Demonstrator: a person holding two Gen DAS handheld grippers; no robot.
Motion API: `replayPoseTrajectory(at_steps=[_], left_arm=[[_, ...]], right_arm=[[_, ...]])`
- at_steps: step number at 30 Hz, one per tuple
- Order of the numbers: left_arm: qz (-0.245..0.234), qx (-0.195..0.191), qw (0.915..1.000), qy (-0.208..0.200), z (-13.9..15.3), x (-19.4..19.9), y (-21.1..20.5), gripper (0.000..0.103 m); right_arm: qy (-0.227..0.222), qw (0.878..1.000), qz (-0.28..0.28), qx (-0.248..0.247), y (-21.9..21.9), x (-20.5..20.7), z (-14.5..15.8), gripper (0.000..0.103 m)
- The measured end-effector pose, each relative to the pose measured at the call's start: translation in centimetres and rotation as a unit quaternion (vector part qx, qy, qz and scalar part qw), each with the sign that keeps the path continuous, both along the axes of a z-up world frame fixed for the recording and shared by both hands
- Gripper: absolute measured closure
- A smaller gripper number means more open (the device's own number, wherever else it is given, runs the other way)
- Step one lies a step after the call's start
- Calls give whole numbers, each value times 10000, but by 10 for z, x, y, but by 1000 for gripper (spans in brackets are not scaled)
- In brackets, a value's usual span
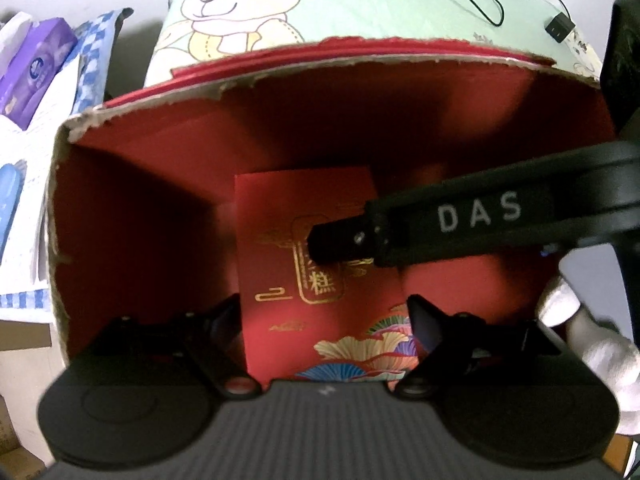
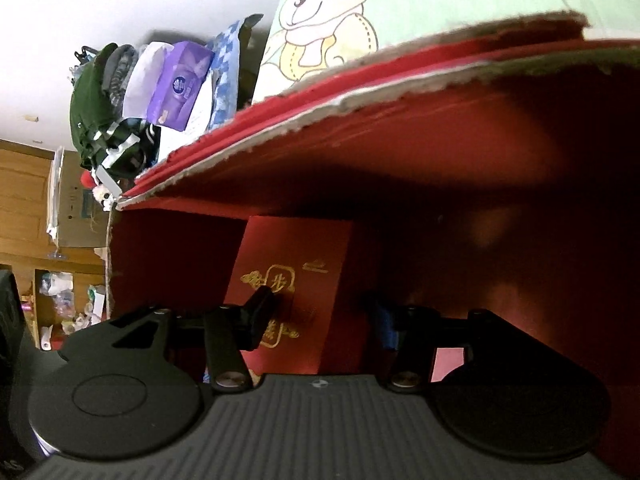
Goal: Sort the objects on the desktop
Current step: 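Carry the red gift box into the red cardboard box with the right gripper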
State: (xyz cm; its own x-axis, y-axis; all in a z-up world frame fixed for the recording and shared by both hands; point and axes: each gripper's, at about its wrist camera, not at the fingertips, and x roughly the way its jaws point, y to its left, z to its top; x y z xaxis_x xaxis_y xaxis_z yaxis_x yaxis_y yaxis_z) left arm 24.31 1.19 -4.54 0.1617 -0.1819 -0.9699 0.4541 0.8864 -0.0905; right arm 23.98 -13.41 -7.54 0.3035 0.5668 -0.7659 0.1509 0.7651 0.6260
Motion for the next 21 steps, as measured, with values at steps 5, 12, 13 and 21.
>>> replayPoseTrajectory(at_steps=[5,12,13,21], left_arm=[[-21,-162,9998,-116,18,-8,2,11],[-51,-391,9977,-556,52,-29,7,17],[-145,-506,9969,-582,55,-33,6,22],[-764,-1212,9893,-265,50,-45,-21,32]], right_arm=[[-45,9999,-107,4,-7,2,-2,46],[-347,9992,-199,-35,-23,-7,13,45],[-433,9988,-210,-90,-24,-10,17,45],[-1445,9744,-65,-1724,-24,-49,39,63]])
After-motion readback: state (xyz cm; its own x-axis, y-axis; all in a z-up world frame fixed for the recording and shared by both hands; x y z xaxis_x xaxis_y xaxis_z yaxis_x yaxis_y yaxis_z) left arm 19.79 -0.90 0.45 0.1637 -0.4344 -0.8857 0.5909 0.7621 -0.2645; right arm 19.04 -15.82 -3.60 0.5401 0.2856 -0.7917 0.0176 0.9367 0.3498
